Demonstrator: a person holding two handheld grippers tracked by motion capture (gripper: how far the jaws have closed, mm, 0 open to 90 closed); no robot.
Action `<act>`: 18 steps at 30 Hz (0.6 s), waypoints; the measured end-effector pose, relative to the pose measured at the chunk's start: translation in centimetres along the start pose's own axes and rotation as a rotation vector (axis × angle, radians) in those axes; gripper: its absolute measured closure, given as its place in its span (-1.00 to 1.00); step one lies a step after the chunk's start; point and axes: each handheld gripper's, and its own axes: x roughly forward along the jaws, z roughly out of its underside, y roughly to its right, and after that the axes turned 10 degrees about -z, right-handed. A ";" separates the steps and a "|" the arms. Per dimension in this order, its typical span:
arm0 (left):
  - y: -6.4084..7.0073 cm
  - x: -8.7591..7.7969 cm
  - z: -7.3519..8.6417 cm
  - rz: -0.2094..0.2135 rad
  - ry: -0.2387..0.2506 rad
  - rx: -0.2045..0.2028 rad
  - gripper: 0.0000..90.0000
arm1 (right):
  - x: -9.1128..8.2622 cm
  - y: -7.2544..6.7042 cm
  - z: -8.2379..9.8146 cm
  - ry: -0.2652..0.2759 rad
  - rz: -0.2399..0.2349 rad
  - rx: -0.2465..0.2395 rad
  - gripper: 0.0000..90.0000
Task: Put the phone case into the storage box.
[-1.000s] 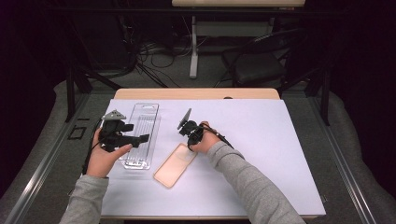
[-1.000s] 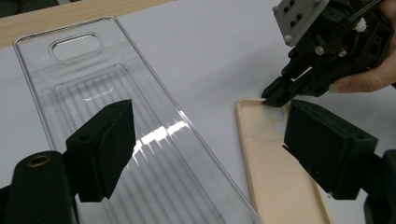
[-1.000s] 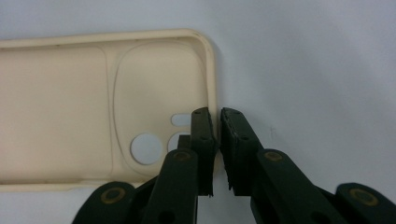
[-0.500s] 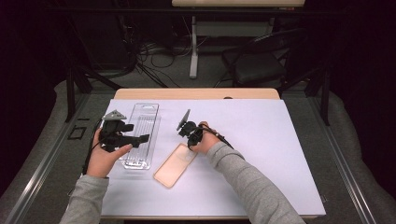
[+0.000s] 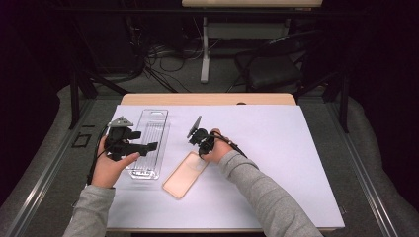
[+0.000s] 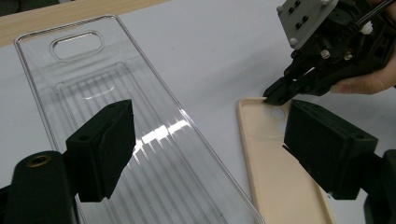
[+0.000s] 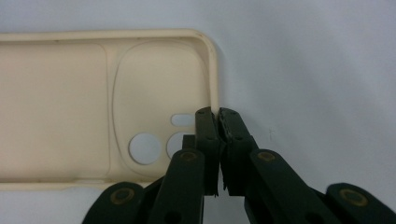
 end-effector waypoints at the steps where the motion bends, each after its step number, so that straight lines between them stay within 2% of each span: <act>1: 0.0 0.0 0.0 0.000 0.000 0.000 -0.63 | 0.0 0.0 0.0 -0.001 -0.001 0.001 0.94; 18: -0.2 -0.1 0.1 0.001 -0.002 -0.002 -0.63 | -0.3 -0.3 0.1 0.009 -0.007 -0.002 0.95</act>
